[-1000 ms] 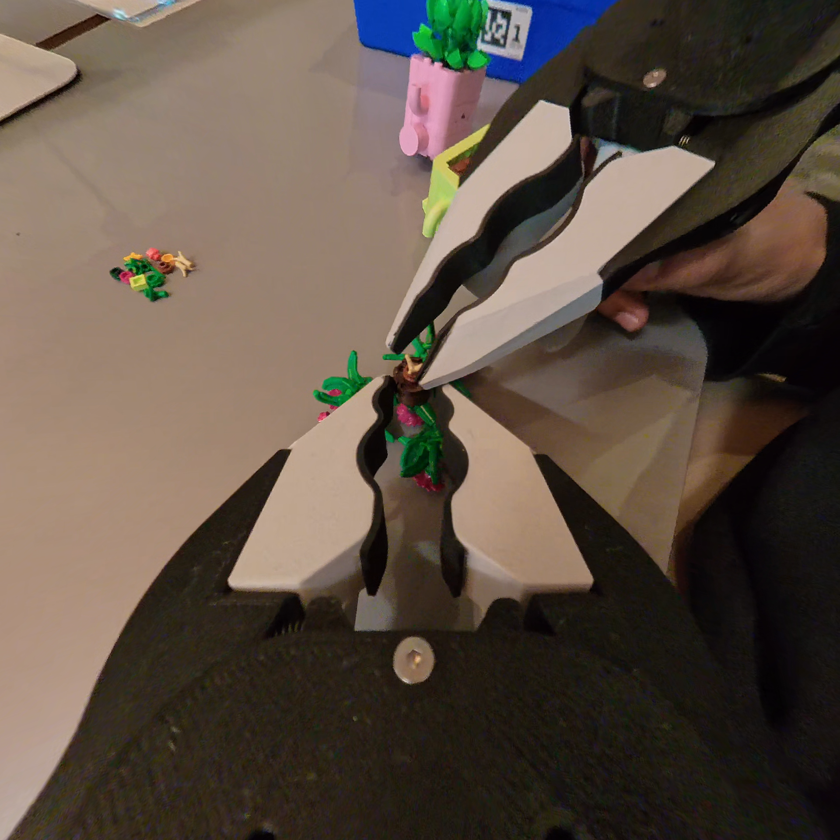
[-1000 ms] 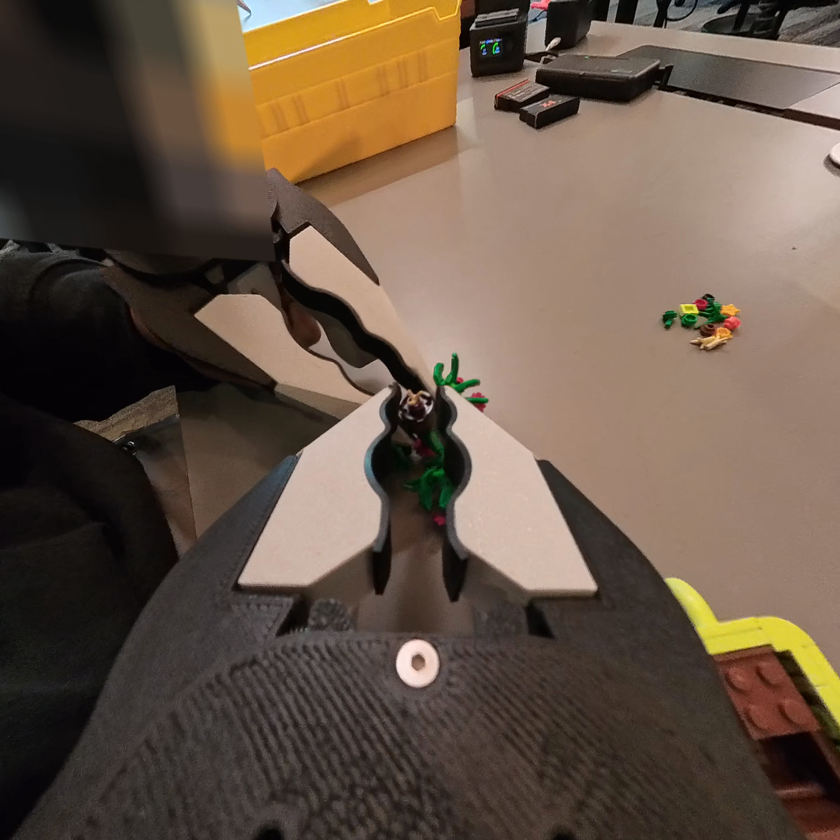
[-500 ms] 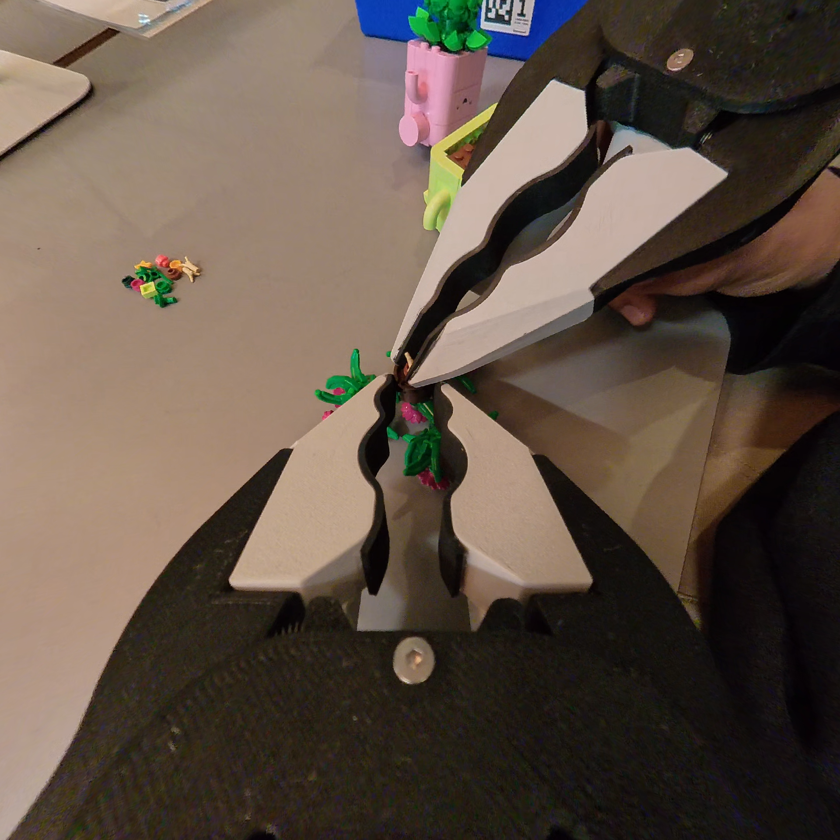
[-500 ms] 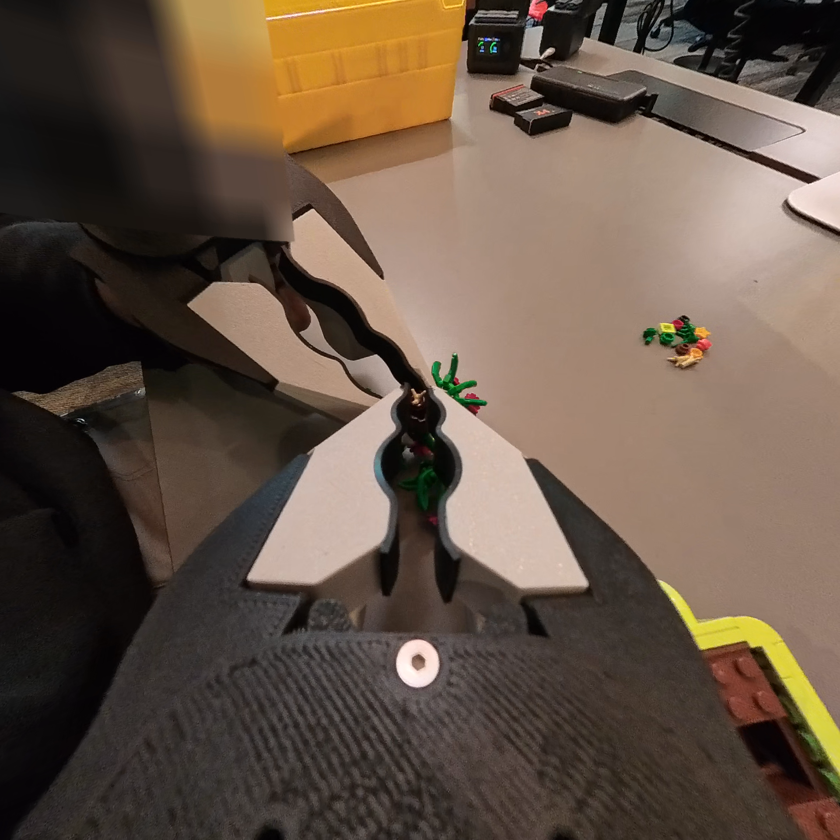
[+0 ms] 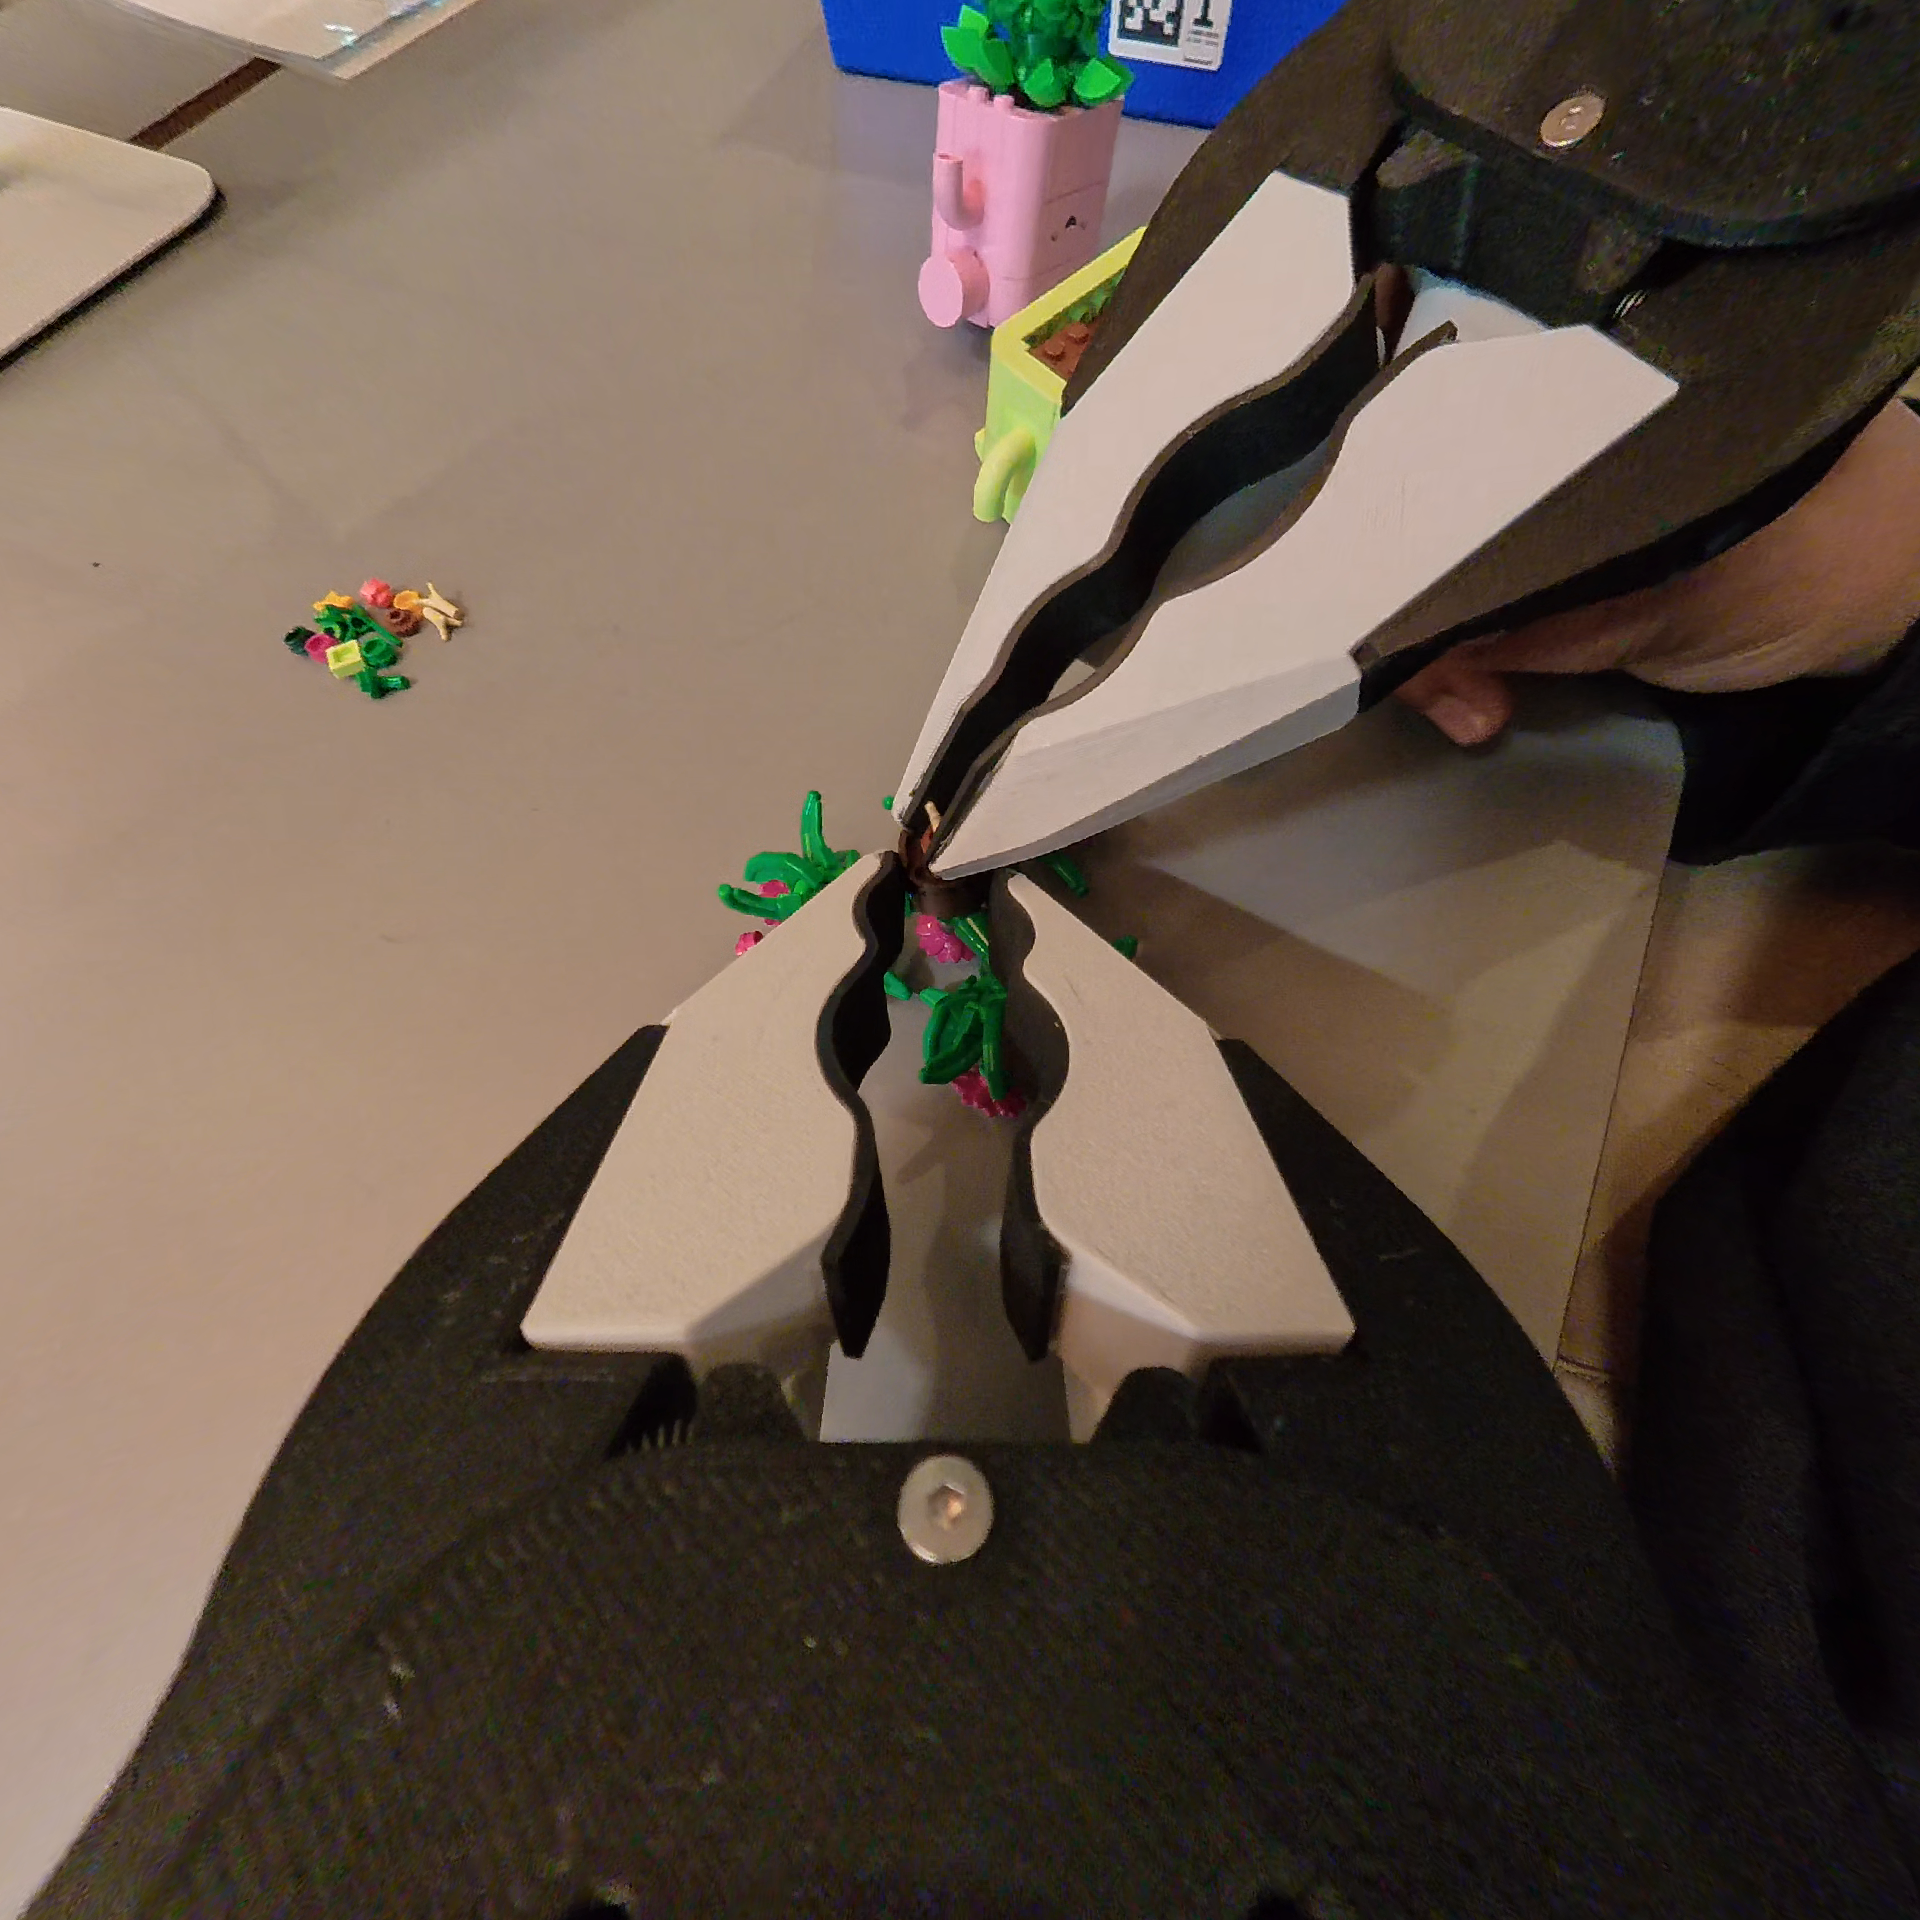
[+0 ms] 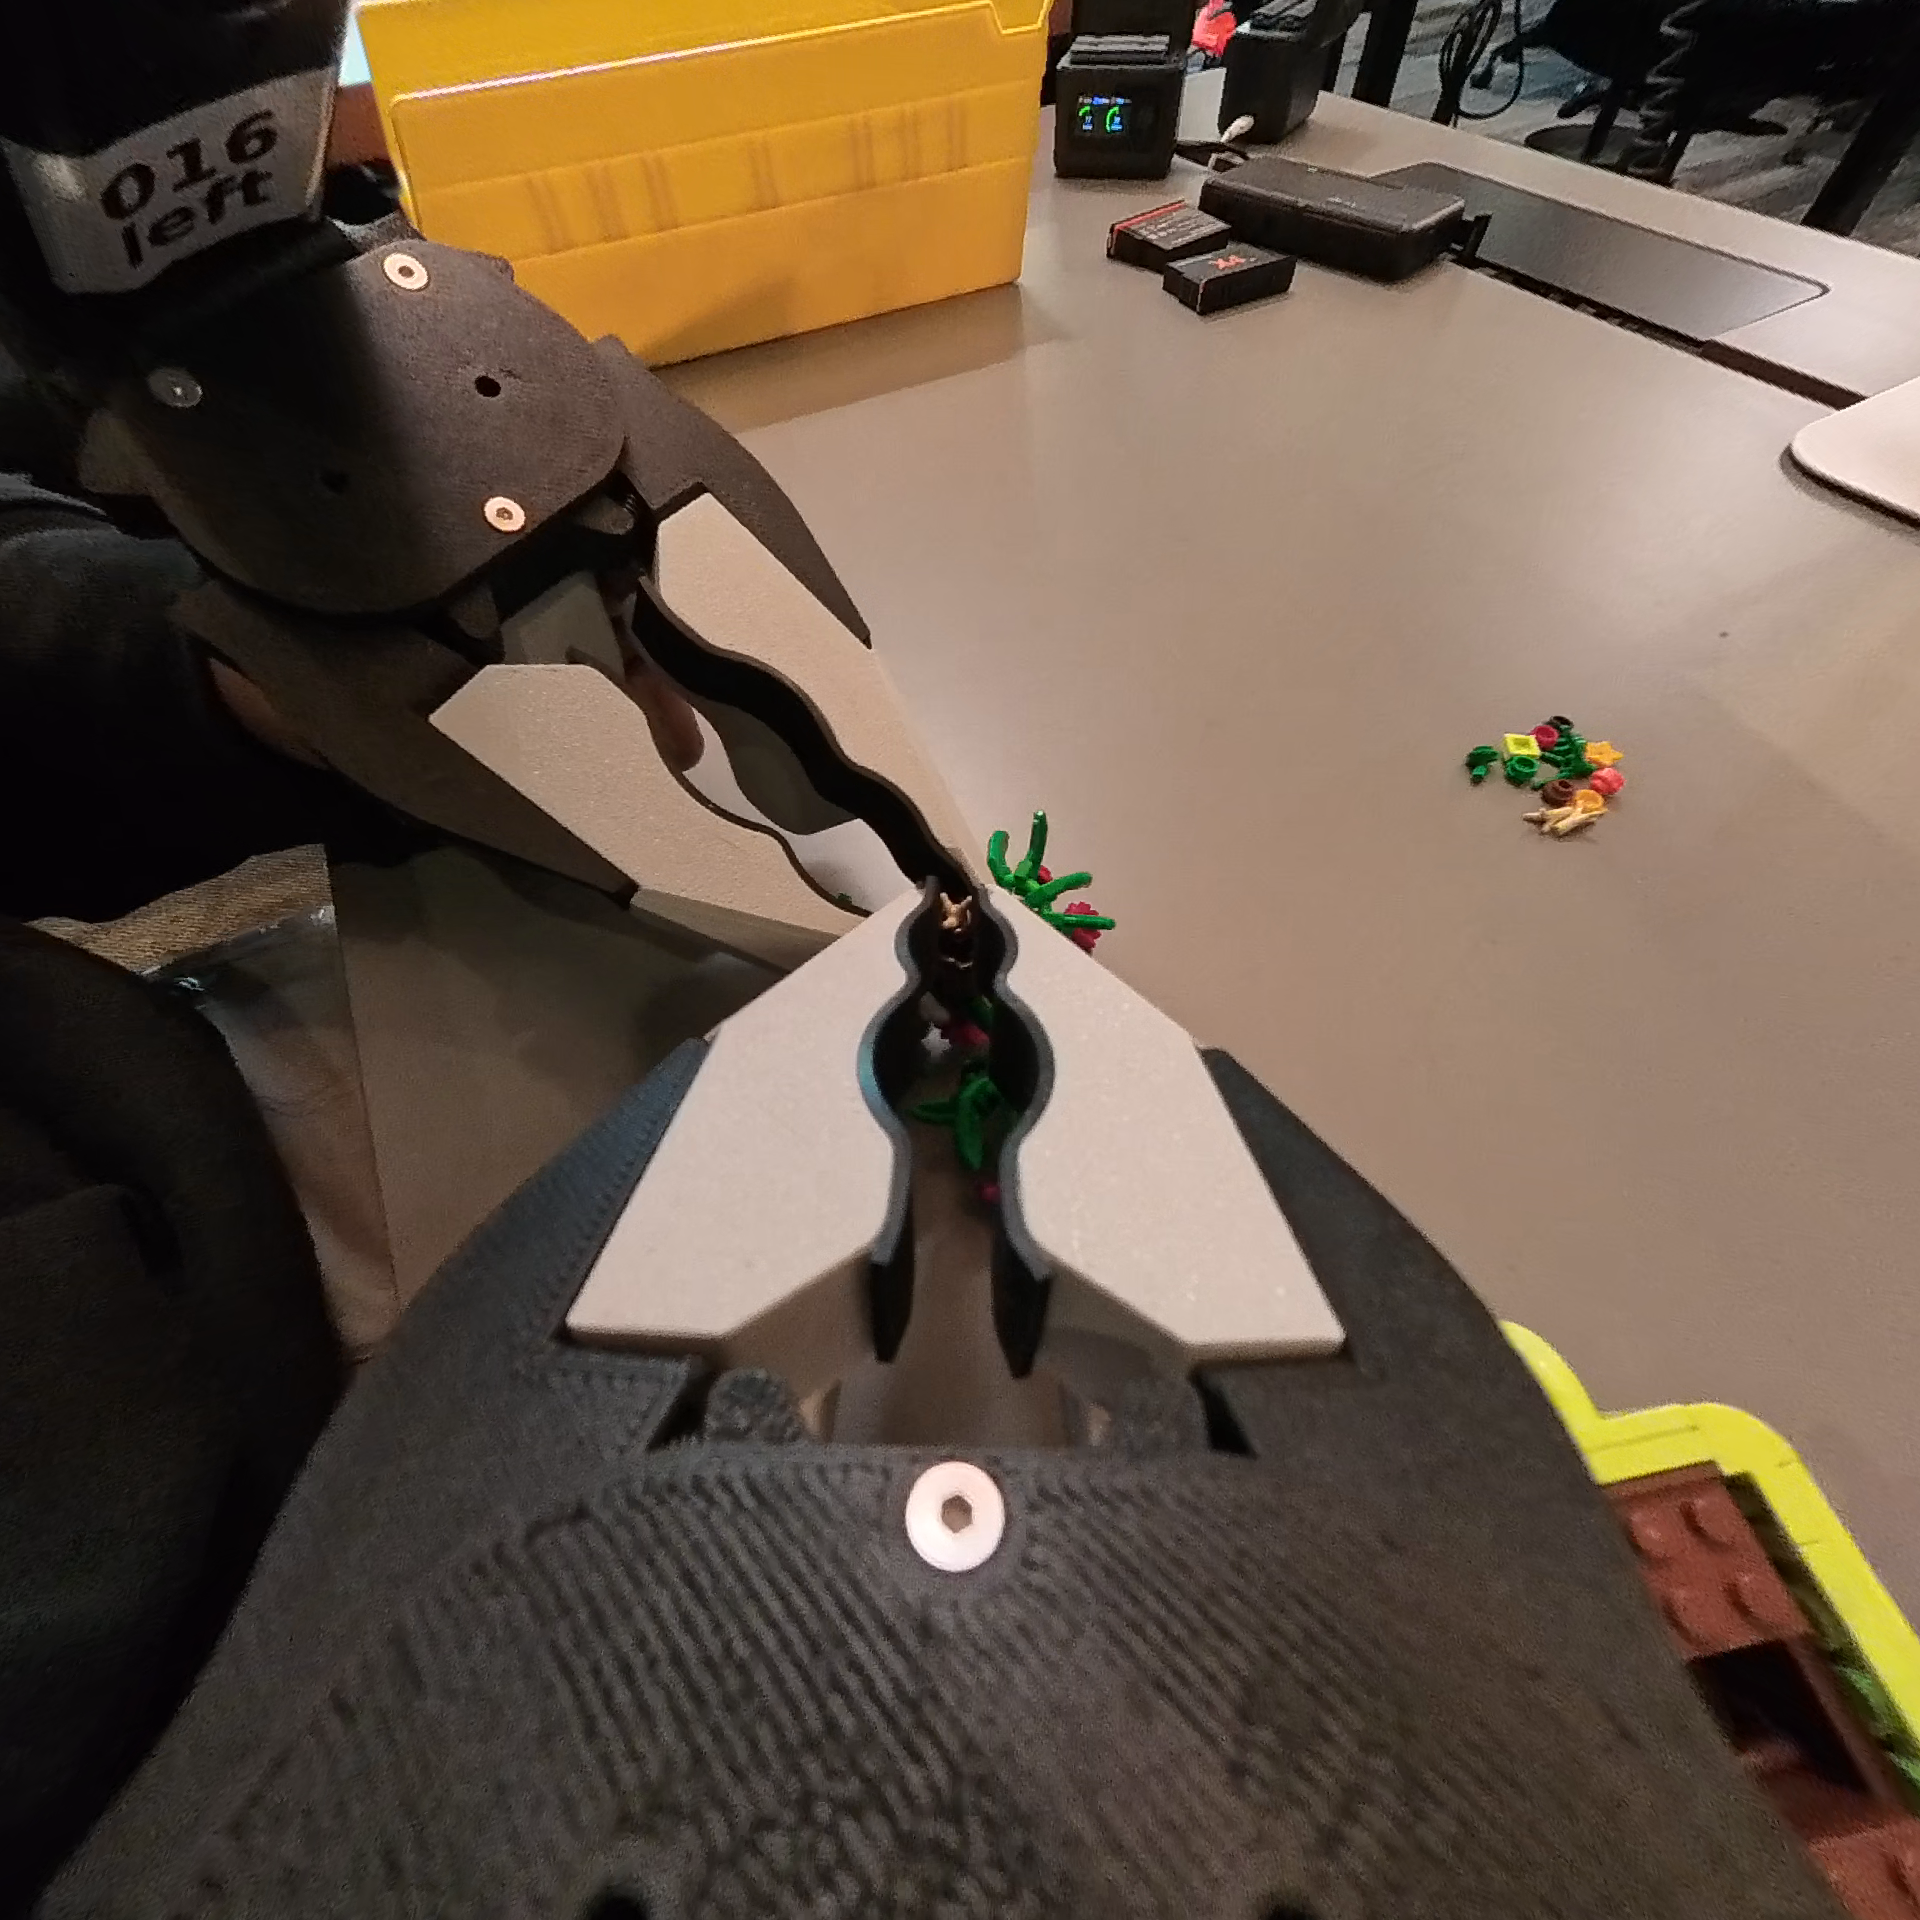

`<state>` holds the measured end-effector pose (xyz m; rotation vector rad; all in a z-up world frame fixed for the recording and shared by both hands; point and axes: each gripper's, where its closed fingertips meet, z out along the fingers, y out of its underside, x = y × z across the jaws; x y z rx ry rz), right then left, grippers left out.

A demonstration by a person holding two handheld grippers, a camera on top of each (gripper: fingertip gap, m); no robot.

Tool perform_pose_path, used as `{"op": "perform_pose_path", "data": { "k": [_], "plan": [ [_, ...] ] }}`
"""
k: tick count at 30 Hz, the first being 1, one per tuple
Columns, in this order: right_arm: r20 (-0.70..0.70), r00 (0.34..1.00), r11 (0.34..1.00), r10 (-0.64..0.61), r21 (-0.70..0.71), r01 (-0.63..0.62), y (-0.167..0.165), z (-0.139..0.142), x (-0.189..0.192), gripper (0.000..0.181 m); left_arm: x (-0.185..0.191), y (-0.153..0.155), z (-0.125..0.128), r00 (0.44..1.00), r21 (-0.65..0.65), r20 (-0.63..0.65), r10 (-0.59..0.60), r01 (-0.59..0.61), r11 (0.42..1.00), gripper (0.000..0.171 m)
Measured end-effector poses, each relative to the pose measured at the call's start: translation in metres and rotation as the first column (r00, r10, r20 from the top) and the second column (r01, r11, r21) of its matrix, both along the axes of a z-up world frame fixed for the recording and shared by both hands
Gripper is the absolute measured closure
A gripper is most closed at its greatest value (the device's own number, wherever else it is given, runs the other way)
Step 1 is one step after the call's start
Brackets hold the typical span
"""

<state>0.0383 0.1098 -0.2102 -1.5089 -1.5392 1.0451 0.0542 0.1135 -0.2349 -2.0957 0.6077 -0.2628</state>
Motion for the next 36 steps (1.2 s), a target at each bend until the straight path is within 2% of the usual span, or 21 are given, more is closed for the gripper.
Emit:
{"op": "perform_pose_path", "data": {
  "k": [7,15,18,21,24,25,27,36],
  "plan": [
    [-0.001,1.0,0.999,-0.008,-0.053,0.008,0.0007,0.0001,-0.0011,0.178,-0.0008,0.0003,-0.0001,1.0,-0.003,0.004,0.005,-0.005,1.0,0.158],
    [-0.022,1.0,0.945,-0.017,-0.328,0.009,0.0019,0.0042,-0.0003,0.18,-0.0012,0.0001,-0.0001,1.0,0.003,-0.006,0.005,-0.005,1.0,0.158],
    [-0.045,0.998,0.923,-0.036,-0.385,0.016,0.0058,0.0075,0.0007,0.181,-0.0012,0.0,-0.0001,1.0,0.005,-0.01,0.006,-0.006,1.0,0.158],
    [-0.034,0.999,0.922,-0.033,-0.387,0.017,0.005,0.006,0.0004,0.18,-0.0013,0.0002,-0.0002,1.0,0.008,-0.016,0.008,-0.008,1.0,0.158],
    [-0.006,1.0,0.926,-0.025,-0.378,0.021,0.0029,0.0015,0.0001,0.172,-0.0012,0.0002,-0.0001,1.0,0.01,-0.019,0.009,-0.009,1.0,0.158],
    [-0.01,1.0,0.927,-0.023,-0.375,0.018,0.0024,0.0022,0.0,0.179,-0.0012,0.0002,-0.0001,1.0,0.011,-0.021,0.009,-0.009,1.0,0.158],
    [-0.015,1.0,0.924,-0.024,-0.381,0.017,0.0021,0.003,-0.0001,0.181,-0.0012,0.0001,-0.0001,1.0,0.011,-0.021,0.009,-0.009,1.0,0.158],
    [-0.021,0.999,0.889,-0.049,-0.457,0.034,0.004,0.0036,-0.0006,0.181,-0.0013,0.0006,-0.0004,1.0,0.011,-0.024,0.012,-0.012,1.0,0.158]
  ]
}}
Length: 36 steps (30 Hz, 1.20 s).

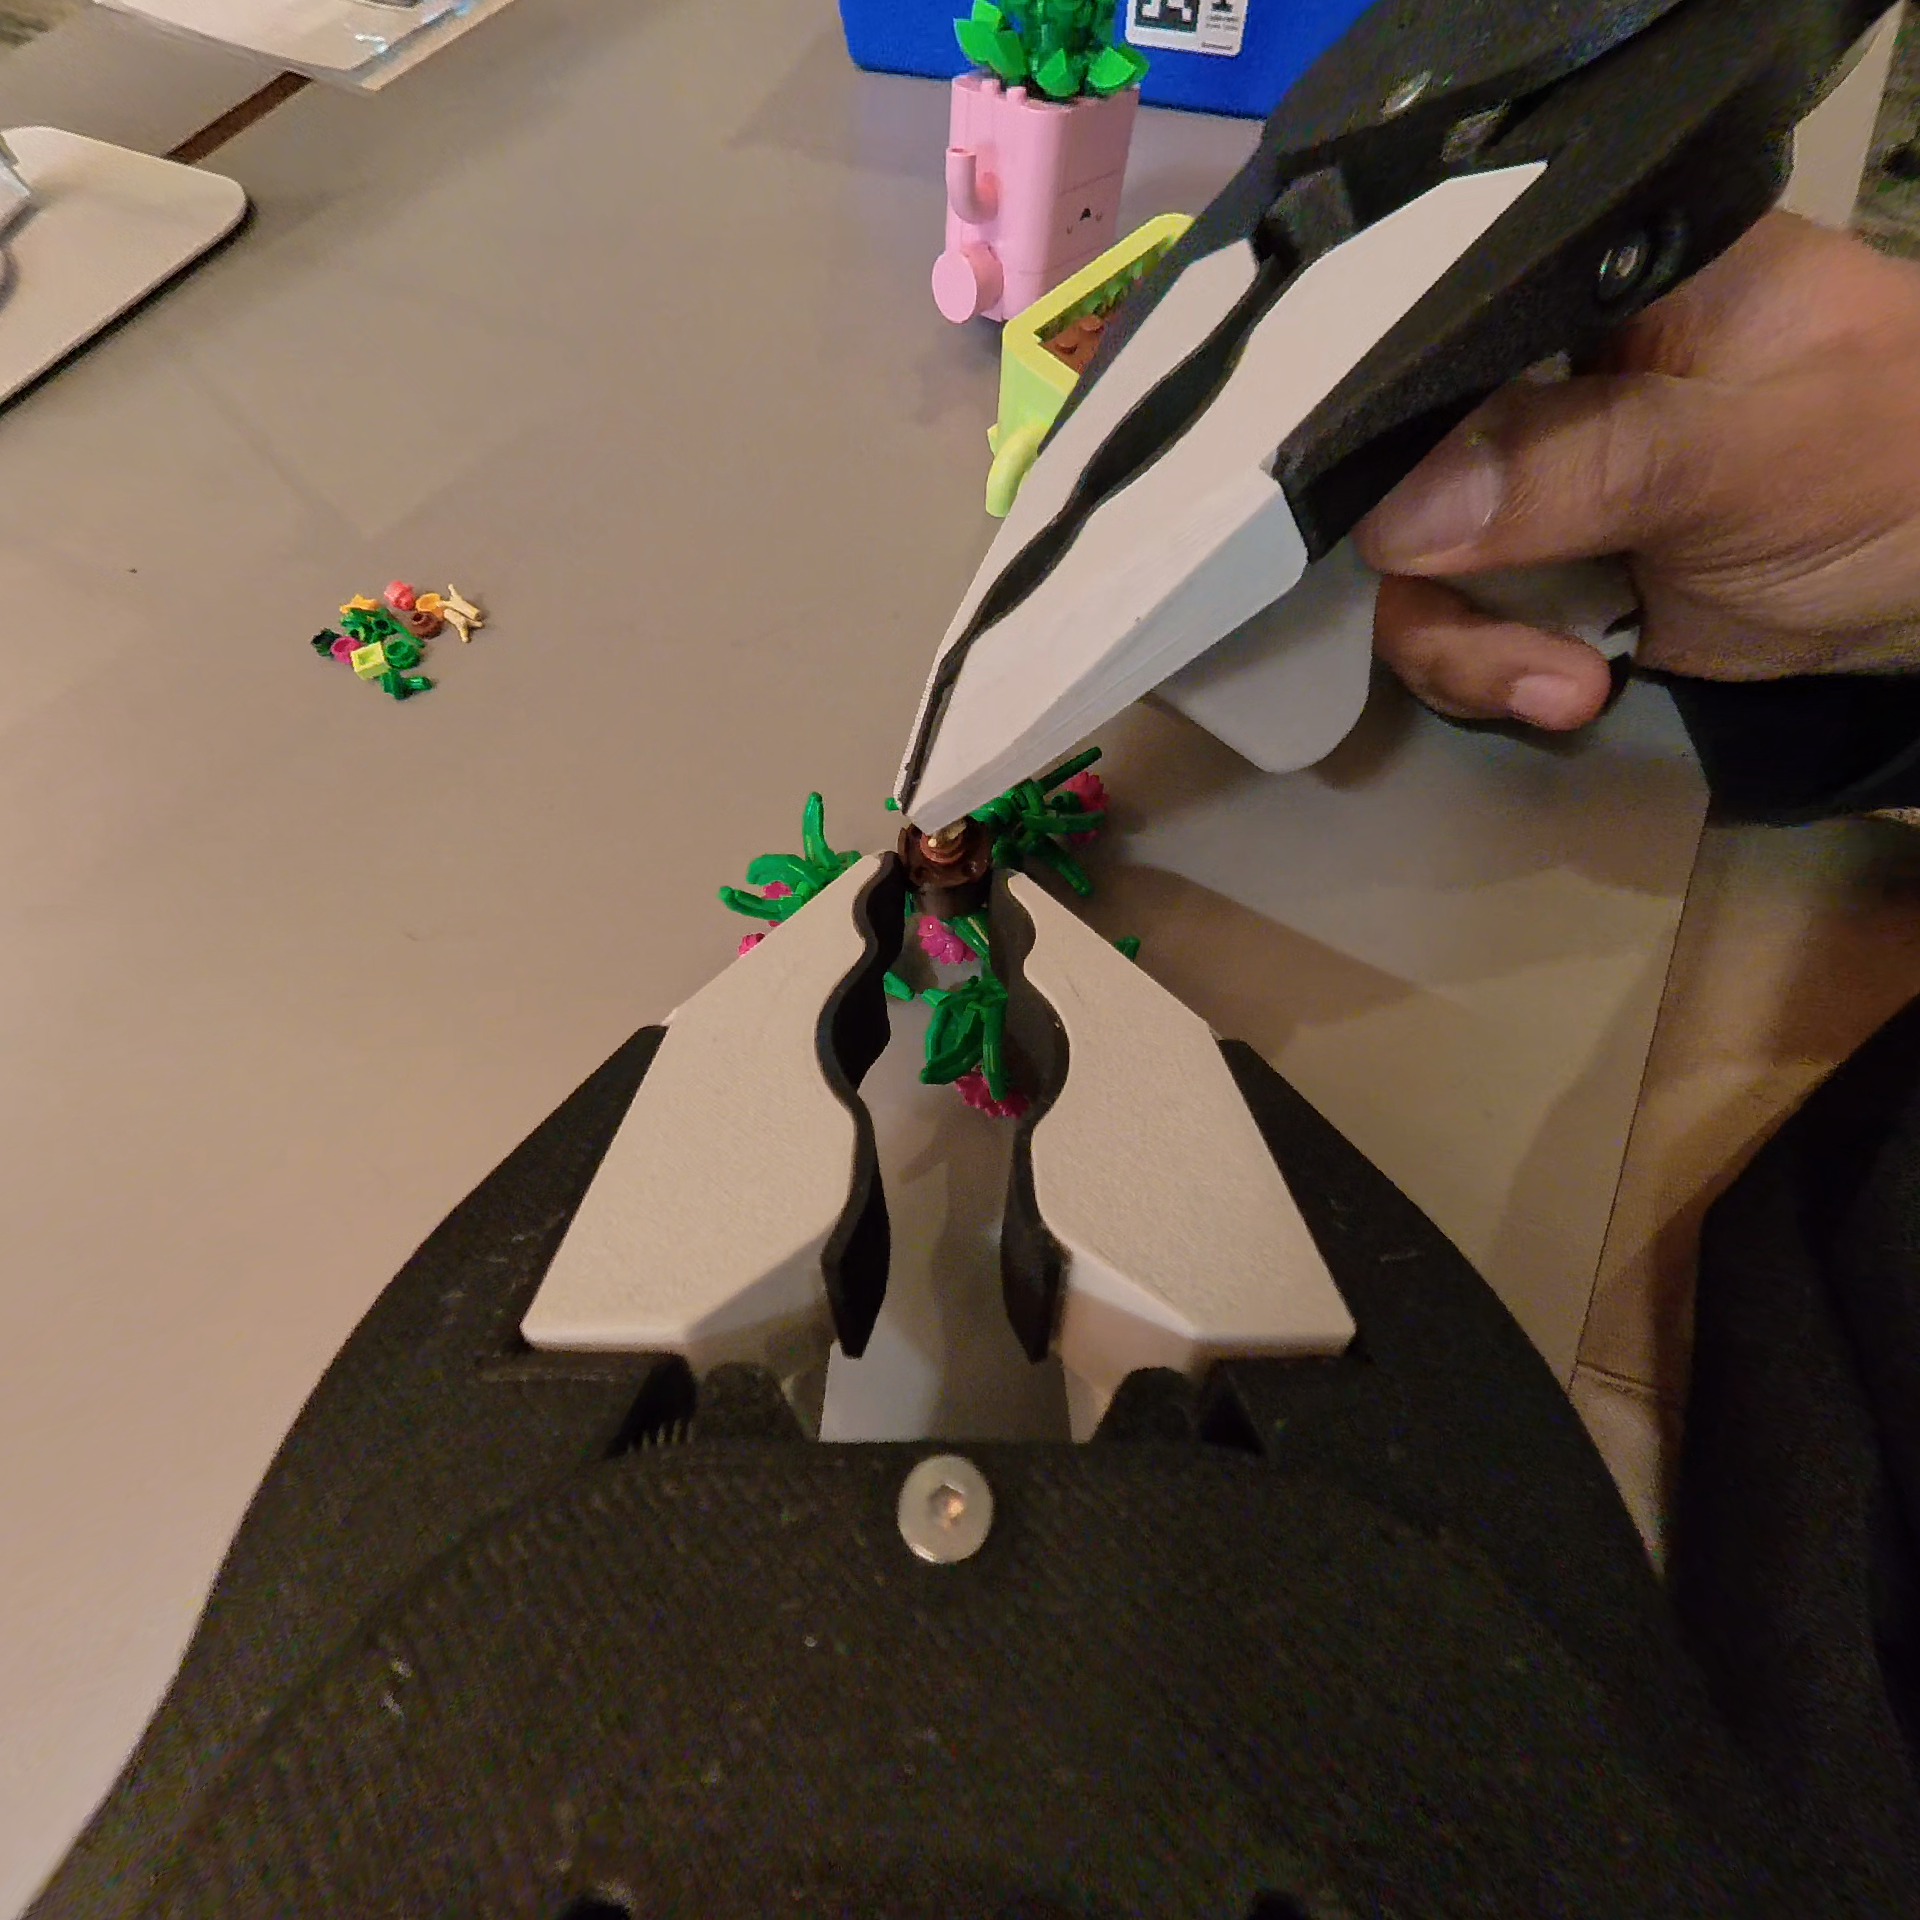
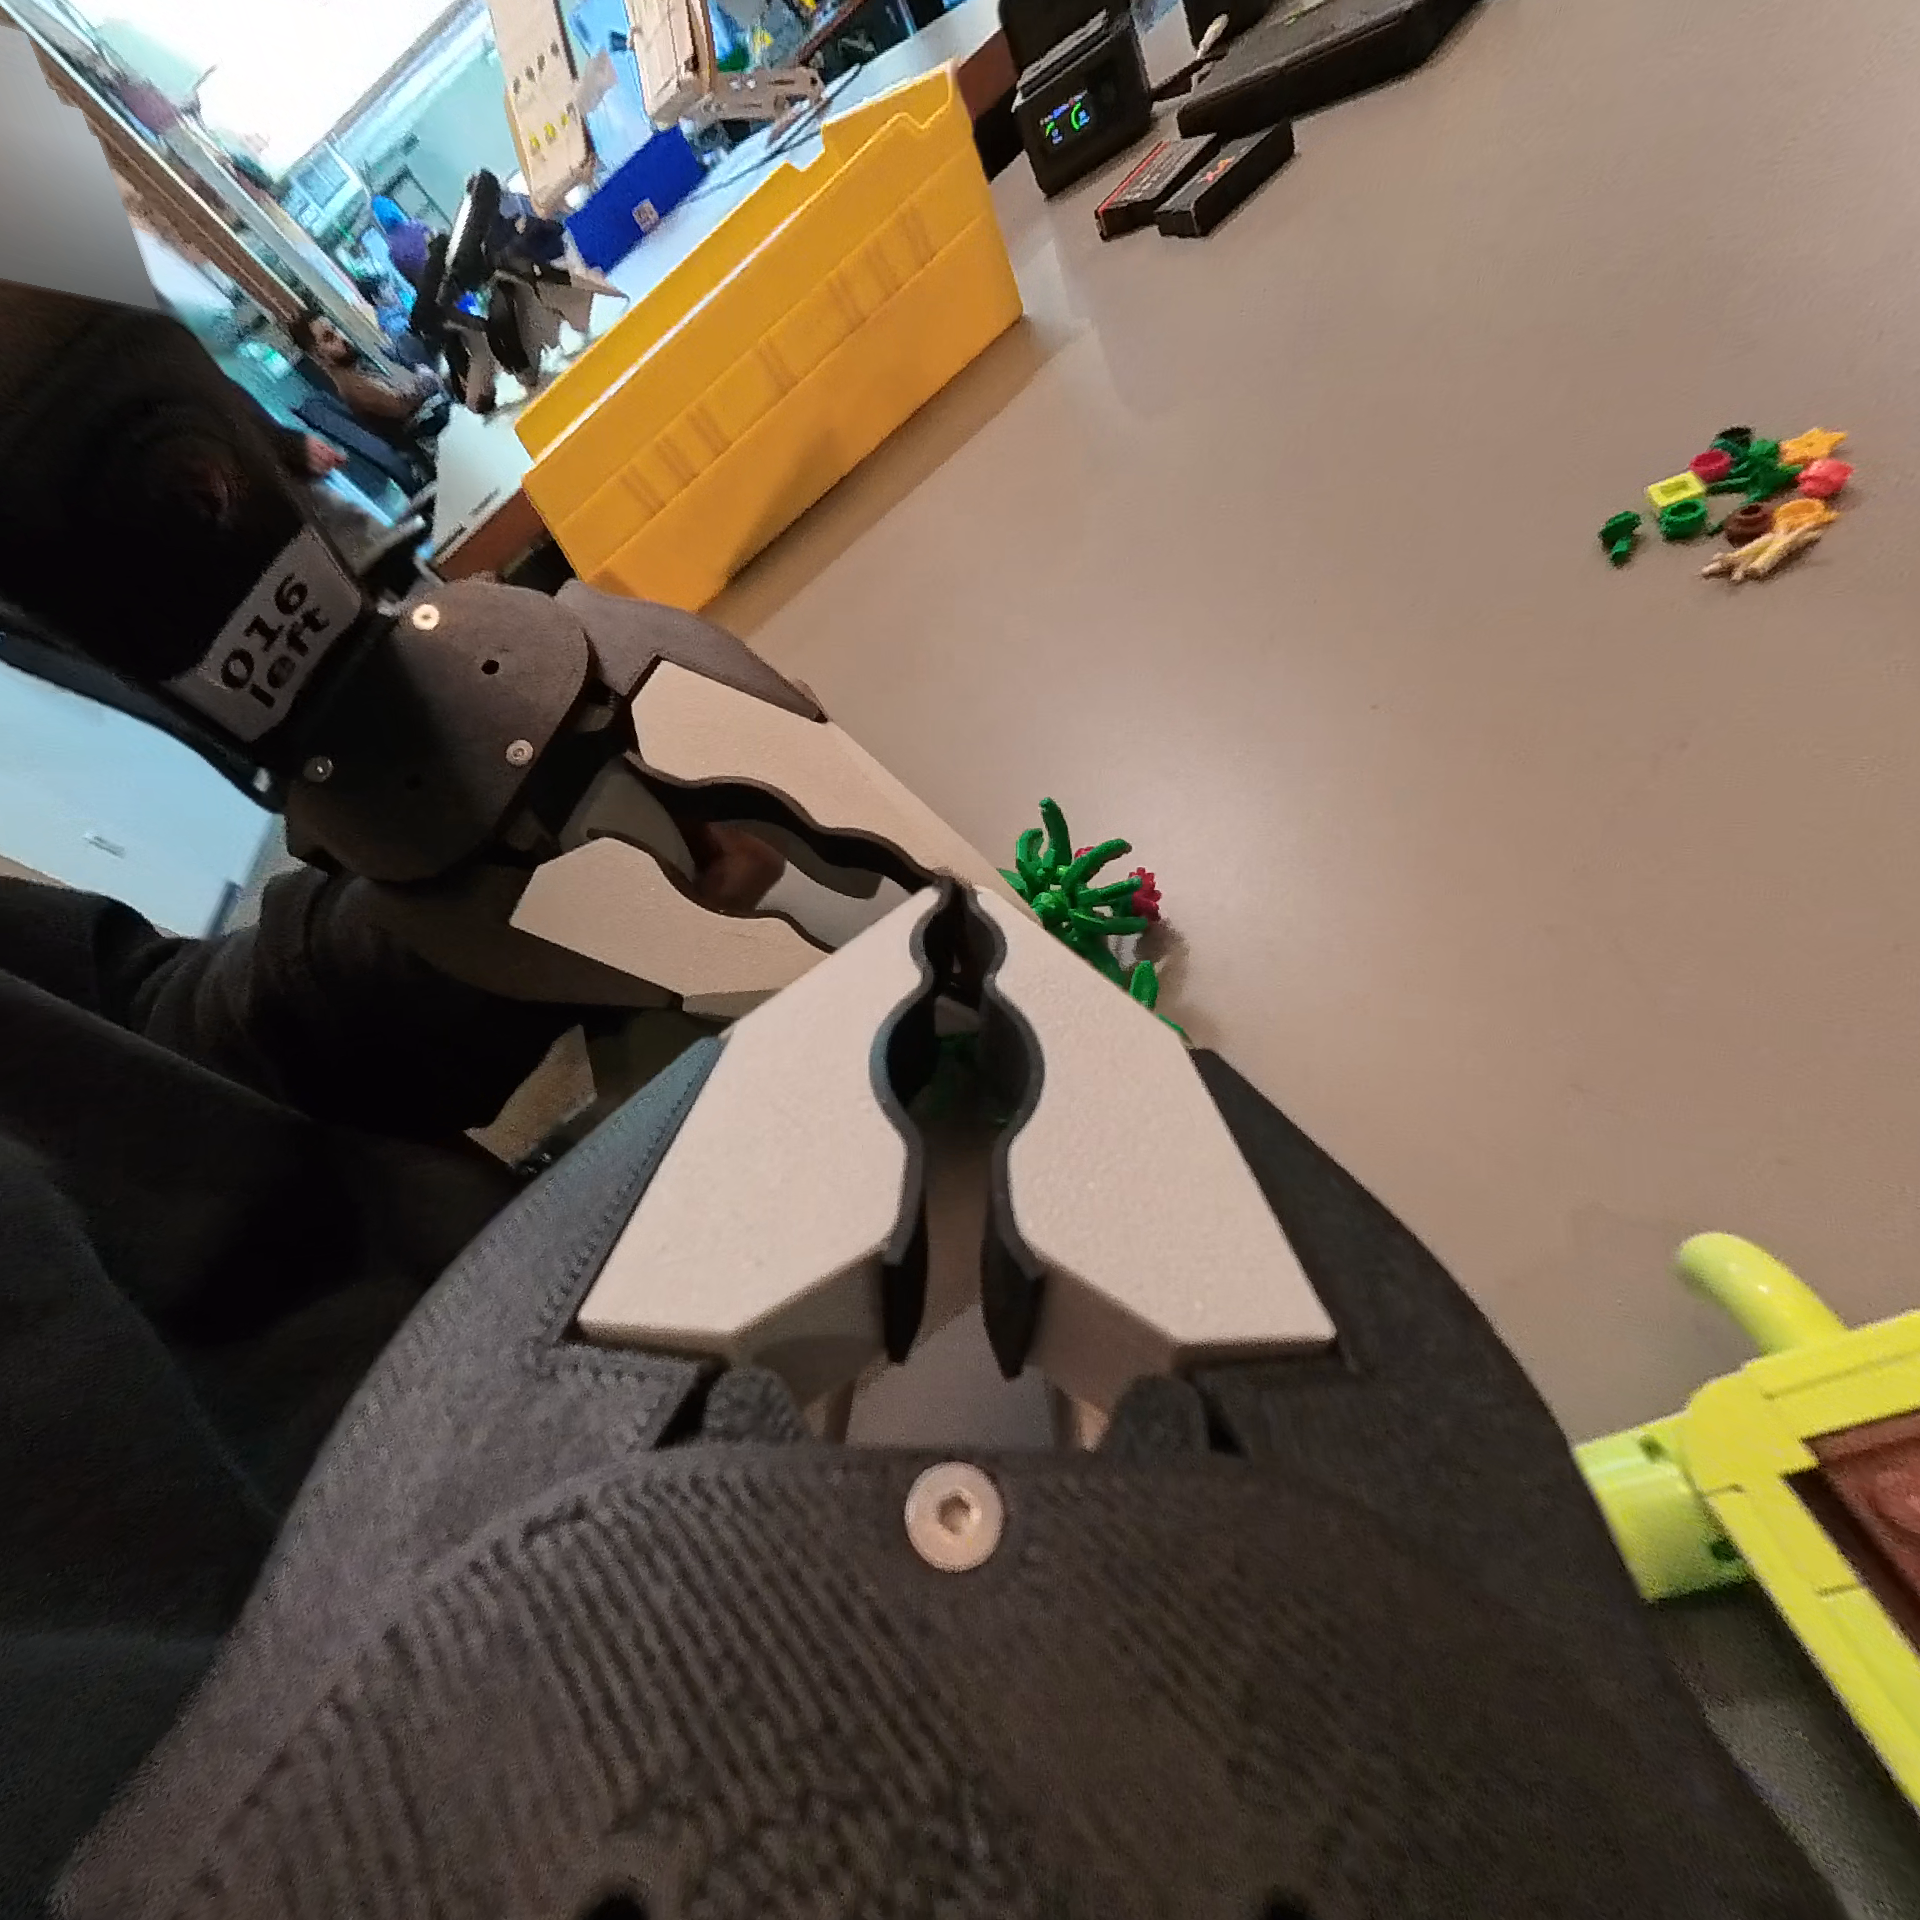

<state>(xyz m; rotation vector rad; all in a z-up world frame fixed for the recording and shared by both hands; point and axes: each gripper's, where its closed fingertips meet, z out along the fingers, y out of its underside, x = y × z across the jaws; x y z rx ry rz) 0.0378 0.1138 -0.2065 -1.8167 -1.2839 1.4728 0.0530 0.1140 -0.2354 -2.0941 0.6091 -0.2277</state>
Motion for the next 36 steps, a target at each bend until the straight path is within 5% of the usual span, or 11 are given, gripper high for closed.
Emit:
{"op": "perform_pose_path", "data": {
  "k": [10,13,16,22,26,36],
  "plan": [
    [-0.028,0.999,0.995,-0.032,-0.093,0.03,0.002,0.002,-0.001,0.181,-0.002,0.0,-0.001,1.0,-0.003,0.0,0.002,-0.002,1.0,0.158],
    [-0.223,0.973,0.971,-0.062,-0.237,0.007,0.006,0.04,0.0,0.181,-0.002,-0.001,-0.001,1.0,-0.001,-0.01,-0.003,0.003,1.0,0.158],
    [-0.066,0.987,0.989,-0.147,-0.002,0.147,0.027,0.021,0.007,0.181,-0.002,-0.001,-0.001,1.0,0.001,-0.012,-0.001,0.001,1.0,0.158],
    [-0.003,0.993,0.965,-0.114,0.237,0.111,0.008,0.01,0.008,0.181,-0.002,-0.001,-0.001,1.0,0.002,-0.014,-0.001,0.001,1.0,0.158],
    [0.024,0.997,0.951,-0.073,0.302,0.062,-0.003,0.001,0.002,0.167,-0.002,-0.001,-0.001,1.0,0.009,-0.026,0.001,-0.001,1.0,0.158],
    [0.063,0.996,0.901,-0.07,0.433,0.036,-0.004,-0.005,-0.001,0.177,-0.002,-0.001,-0.001,0.999,0.014,-0.033,0.003,-0.002,1.0,0.158]
  ]
}}
